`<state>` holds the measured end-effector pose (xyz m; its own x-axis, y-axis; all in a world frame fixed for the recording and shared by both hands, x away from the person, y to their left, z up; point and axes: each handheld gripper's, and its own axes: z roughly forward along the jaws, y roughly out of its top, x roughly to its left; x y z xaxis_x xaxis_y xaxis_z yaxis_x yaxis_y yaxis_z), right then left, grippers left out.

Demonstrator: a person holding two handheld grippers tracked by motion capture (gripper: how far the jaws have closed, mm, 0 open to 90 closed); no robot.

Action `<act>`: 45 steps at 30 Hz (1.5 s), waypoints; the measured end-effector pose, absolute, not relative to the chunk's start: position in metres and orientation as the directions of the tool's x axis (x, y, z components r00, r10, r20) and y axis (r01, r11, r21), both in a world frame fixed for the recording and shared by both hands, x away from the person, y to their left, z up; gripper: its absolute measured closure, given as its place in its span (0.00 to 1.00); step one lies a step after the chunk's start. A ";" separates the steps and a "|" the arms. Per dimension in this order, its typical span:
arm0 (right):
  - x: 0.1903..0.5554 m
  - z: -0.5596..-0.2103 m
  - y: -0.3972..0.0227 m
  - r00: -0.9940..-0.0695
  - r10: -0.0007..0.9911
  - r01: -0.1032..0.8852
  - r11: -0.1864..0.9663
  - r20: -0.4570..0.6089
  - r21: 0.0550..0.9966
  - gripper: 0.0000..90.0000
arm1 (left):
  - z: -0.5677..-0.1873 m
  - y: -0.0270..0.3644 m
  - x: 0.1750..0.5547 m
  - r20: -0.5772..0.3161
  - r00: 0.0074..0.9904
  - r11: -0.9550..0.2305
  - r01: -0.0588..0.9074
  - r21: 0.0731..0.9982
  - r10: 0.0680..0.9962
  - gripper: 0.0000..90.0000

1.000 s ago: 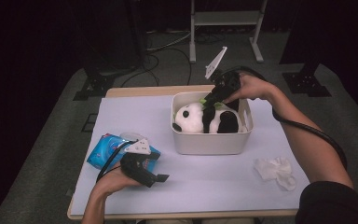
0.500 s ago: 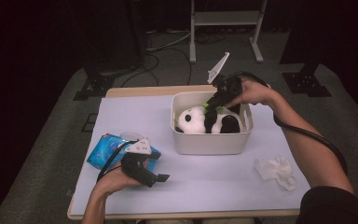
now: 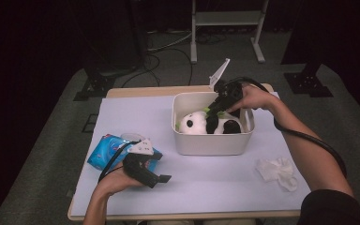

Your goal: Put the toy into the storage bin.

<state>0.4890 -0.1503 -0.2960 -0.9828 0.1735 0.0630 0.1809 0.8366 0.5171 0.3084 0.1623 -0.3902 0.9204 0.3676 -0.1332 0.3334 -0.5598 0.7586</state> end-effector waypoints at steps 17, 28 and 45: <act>0.486 -0.311 -0.158 -0.976 0.201 0.214 0.819 0.084 0.532 0.79 | -0.390 0.159 0.308 -0.129 0.924 -0.567 0.326 0.756 0.359 0.12; 0.484 -0.312 -0.158 -0.973 0.212 0.225 0.816 0.086 0.533 0.75 | -0.389 0.161 0.307 -0.125 0.926 -0.562 0.320 0.762 0.358 0.12; 0.474 -0.302 -0.168 -0.969 0.232 0.239 0.798 0.084 0.554 0.67 | -0.392 0.161 0.307 -0.134 0.924 -0.561 0.328 0.760 0.359 0.12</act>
